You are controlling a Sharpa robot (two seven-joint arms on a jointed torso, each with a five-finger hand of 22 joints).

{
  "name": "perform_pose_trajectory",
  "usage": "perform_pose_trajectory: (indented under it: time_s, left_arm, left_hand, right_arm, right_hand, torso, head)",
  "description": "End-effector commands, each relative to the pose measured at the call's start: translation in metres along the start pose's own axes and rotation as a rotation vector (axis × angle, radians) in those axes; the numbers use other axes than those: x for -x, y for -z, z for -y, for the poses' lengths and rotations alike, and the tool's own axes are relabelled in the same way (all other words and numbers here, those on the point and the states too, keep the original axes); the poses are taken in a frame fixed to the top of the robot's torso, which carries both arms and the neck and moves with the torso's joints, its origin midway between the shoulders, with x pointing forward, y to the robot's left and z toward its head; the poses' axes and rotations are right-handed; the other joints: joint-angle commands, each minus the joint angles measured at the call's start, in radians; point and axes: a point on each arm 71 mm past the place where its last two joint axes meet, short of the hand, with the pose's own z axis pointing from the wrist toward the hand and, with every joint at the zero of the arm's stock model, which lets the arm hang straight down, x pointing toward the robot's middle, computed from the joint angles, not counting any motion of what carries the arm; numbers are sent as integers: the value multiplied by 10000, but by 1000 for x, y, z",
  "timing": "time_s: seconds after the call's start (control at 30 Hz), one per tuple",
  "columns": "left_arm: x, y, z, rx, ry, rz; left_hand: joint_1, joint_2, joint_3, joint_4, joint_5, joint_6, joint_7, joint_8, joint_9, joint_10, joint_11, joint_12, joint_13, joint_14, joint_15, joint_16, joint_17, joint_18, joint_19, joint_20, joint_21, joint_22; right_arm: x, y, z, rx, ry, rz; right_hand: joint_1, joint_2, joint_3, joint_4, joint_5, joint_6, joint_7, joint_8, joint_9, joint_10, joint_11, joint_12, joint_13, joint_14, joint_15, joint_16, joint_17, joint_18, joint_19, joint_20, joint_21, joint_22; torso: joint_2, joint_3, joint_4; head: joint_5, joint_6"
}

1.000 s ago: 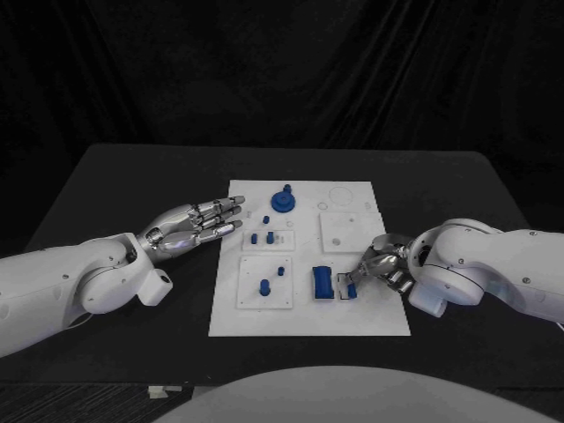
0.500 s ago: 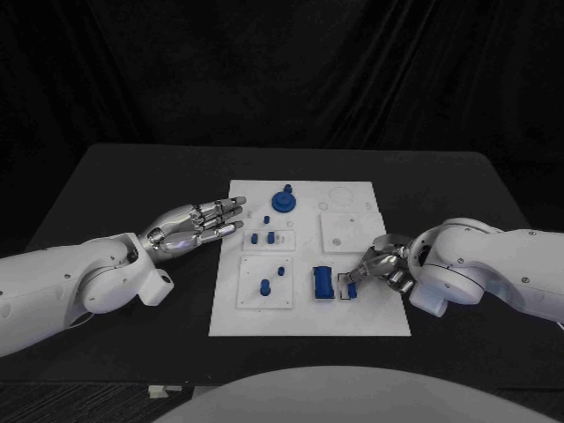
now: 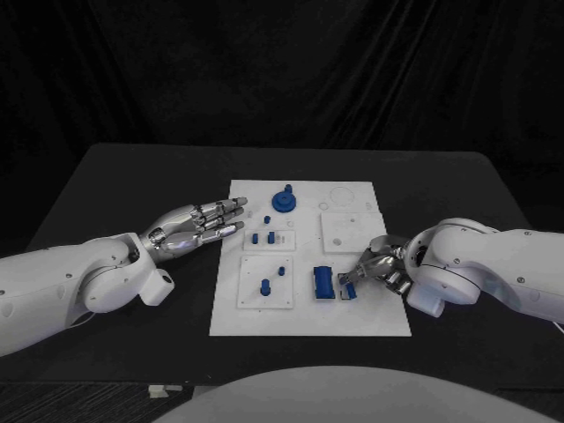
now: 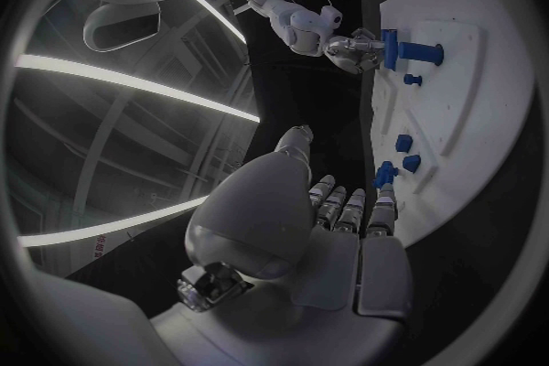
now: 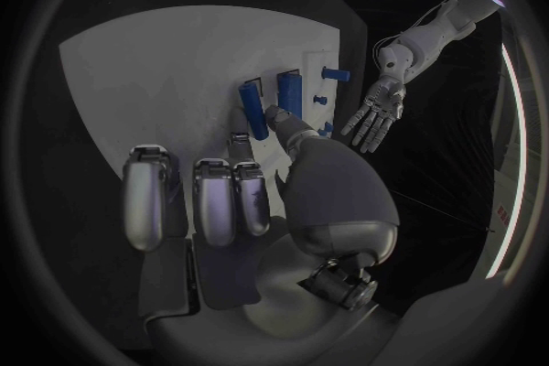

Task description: Assemble the parts on the task board

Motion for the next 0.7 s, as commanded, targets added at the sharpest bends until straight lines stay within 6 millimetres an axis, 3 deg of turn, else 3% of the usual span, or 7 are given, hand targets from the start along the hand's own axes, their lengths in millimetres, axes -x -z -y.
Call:
perform_pose_trajectory:
  time_s: [0.03,0.53,0.7]
  left_arm:
    - [-2,-1,0,-95,144,-125]
    - [-2,-1,-1,6,186,-165]
    - [-3,0,-3,53,220,-192]
  left_hand:
    - [76,-4,35,-54,55,-1,98,32,1,-23,62,-4,4,-4,67,-36,-12,152,-10,68,41,8]
    - [116,1,76,-115,108,-14,114,28,-1,-30,74,-7,1,-4,104,-36,-12,150,-6,103,43,9]
    - [124,2,84,-128,118,-17,116,27,-2,-32,76,-7,1,-4,112,-36,-12,149,-4,109,44,12]
  right_arm:
    - [-3,0,0,-120,143,-194]
    - [-4,-1,0,-110,240,-212]
    - [-3,-1,0,-119,303,-163]
  right_hand:
    - [44,36,-96,17,-82,68,-28,72,26,1046,-76,36,2634,946,-79,38,2038,36,473,-69,-70,2168]
    - [-120,-6,-546,346,-627,119,-67,262,160,1046,-116,36,2634,944,-117,36,2027,39,472,-107,-82,2166]
    - [-458,15,-898,750,-1189,48,-44,316,220,1046,-98,36,2634,949,-105,45,2048,40,471,-103,-93,2163]
  torso:
    - [2,-2,2]
    - [1,-1,2]
    - [2,-1,1]
  head:
    - [24,2]
    - [56,2]
    - [67,2]
